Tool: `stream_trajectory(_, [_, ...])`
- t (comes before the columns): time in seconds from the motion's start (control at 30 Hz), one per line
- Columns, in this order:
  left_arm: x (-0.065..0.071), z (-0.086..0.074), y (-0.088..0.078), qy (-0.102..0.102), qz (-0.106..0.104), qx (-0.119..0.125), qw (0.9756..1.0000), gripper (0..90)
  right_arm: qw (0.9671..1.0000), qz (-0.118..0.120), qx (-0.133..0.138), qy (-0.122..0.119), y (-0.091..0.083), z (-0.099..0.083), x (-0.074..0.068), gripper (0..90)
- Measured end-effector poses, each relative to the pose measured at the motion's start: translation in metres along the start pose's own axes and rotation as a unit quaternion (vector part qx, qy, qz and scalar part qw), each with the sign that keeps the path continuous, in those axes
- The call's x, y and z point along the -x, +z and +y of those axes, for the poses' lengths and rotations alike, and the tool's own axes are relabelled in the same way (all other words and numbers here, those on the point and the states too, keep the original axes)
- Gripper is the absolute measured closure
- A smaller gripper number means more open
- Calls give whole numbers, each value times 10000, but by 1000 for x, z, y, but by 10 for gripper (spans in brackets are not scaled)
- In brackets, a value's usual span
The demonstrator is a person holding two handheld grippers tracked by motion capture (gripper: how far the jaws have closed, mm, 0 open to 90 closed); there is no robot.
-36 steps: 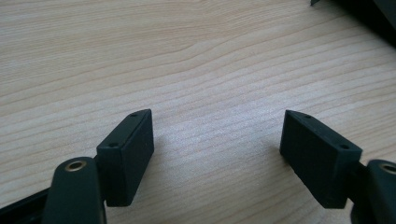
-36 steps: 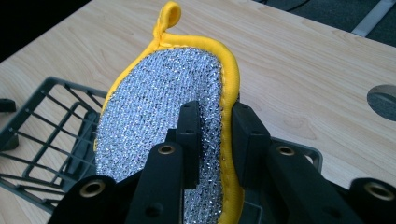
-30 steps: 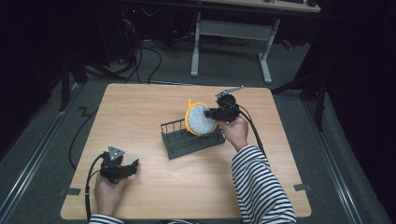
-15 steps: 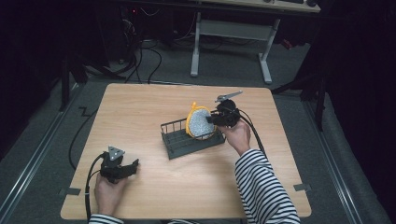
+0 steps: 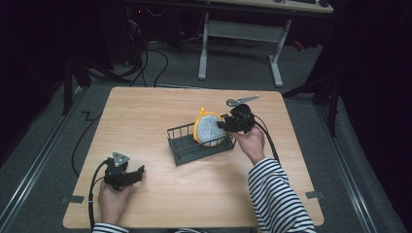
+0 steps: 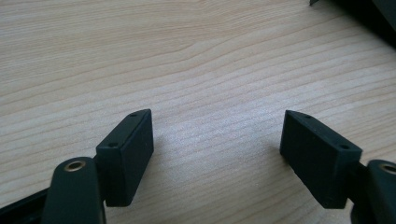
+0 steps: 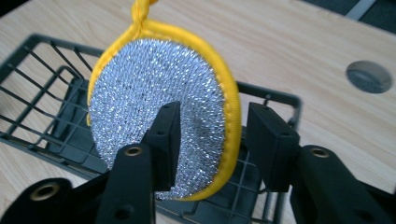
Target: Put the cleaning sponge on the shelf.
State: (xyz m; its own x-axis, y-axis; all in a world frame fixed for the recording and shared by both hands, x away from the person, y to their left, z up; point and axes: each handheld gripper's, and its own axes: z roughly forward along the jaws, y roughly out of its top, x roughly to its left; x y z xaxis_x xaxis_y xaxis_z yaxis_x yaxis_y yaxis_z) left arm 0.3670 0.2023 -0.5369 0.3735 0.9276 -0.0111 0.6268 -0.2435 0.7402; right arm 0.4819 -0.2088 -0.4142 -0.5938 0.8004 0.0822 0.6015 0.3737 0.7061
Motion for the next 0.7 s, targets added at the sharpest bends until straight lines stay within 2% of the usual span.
stream_trajectory(0.03, [0,0,0,-1,0,0,10000,262,10000,-55,71,-10,-8,-1,2,531])
stream_trajectory(0.23, [0,0,0,0,0,0,10000,262,9995,-197,233,72,-26,-7,10,526])
stream_trajectory(0.27, [0,0,0,0,0,-1,10000,262,9990,-233,334,155,-33,-11,15,521])
stream_trajectory(0.43, [0,0,0,2,1,-2,10000,262,9989,-260,304,230,-45,-22,20,528])
stream_trajectory(0.47, [0,0,0,1,1,-1,10000,262,9989,-353,263,144,-50,-27,21,530])
stream_trajectory(0.7, [0,0,0,0,2,-1,10000,262,9982,-373,387,268,-65,-44,25,538])
